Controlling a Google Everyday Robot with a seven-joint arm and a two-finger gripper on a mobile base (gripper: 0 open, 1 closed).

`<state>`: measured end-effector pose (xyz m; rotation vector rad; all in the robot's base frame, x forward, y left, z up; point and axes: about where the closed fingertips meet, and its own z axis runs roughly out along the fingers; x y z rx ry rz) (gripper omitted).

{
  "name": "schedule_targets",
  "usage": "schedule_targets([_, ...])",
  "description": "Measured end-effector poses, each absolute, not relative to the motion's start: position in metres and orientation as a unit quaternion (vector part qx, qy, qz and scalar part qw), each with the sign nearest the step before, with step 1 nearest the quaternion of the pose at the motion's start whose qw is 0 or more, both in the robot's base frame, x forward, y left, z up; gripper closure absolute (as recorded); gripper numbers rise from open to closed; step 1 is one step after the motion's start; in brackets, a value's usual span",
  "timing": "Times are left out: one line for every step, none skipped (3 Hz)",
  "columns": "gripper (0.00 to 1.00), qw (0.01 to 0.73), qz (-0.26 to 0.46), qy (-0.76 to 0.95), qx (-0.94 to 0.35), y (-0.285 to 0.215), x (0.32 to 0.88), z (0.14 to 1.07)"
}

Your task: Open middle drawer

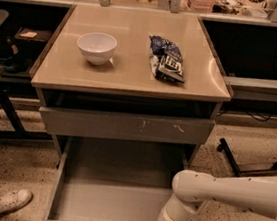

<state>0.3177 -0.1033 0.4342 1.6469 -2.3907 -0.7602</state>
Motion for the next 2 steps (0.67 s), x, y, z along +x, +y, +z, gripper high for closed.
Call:
schedule_targets([0.0,0.071,-0.258,-0.801,0.536,-0.108,0.302,0.439])
schedule_targets([0.0,0.067,-0.273,-0.817,0.503,-0.118,0.26,0.456])
